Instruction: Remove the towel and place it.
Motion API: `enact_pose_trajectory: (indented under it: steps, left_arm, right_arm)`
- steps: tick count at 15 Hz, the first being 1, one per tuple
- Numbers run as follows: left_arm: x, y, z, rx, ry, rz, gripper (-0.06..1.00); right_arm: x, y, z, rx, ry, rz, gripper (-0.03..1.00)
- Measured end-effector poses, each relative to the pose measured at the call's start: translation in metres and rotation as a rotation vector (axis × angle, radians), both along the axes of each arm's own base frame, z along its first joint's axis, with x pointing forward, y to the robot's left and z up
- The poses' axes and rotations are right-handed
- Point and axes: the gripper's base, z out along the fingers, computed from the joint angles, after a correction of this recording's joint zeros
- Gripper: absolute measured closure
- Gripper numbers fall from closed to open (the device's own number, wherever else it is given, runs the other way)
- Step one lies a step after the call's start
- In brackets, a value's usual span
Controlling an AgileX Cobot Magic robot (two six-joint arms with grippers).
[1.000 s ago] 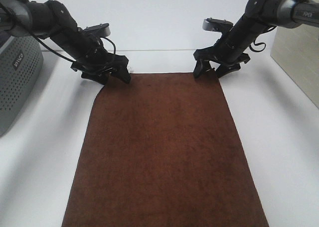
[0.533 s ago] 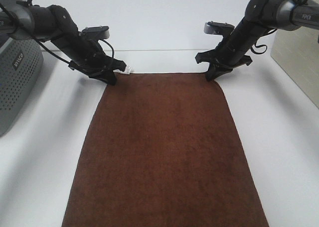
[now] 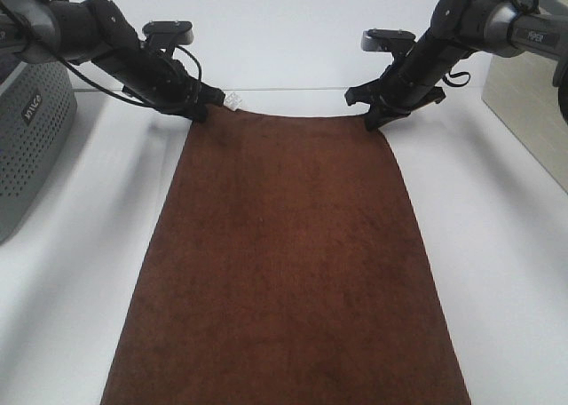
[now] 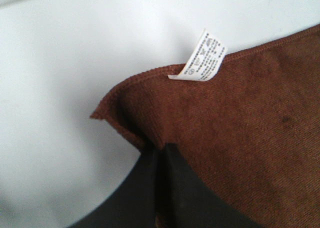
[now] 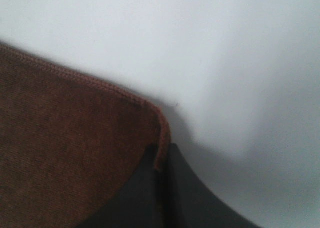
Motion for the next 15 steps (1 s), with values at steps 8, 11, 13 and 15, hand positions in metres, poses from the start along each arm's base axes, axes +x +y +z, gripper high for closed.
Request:
enact_pose_trajectory:
  steps: [8, 11, 13, 15]
  left_arm:
    - [0.021, 0.005, 0.02, 0.042, -0.283, 0.045, 0.94]
    - [0.024, 0.006, 0.023, 0.062, -0.34, 0.047, 0.94]
    - [0.025, 0.007, 0.024, 0.07, -0.368, 0.051, 0.94]
    - [0.026, 0.008, 0.025, 0.075, -0.385, 0.055, 0.94]
  right_arm:
    - [0.026, 0.003, 0.035, 0.047, -0.269, -0.041, 0.96]
    - [0.029, 0.003, 0.038, 0.055, -0.313, -0.052, 0.96]
    - [0.031, 0.002, 0.039, 0.057, -0.339, -0.059, 0.96]
    - [0.033, 0.003, 0.041, 0.063, -0.367, -0.052, 0.96]
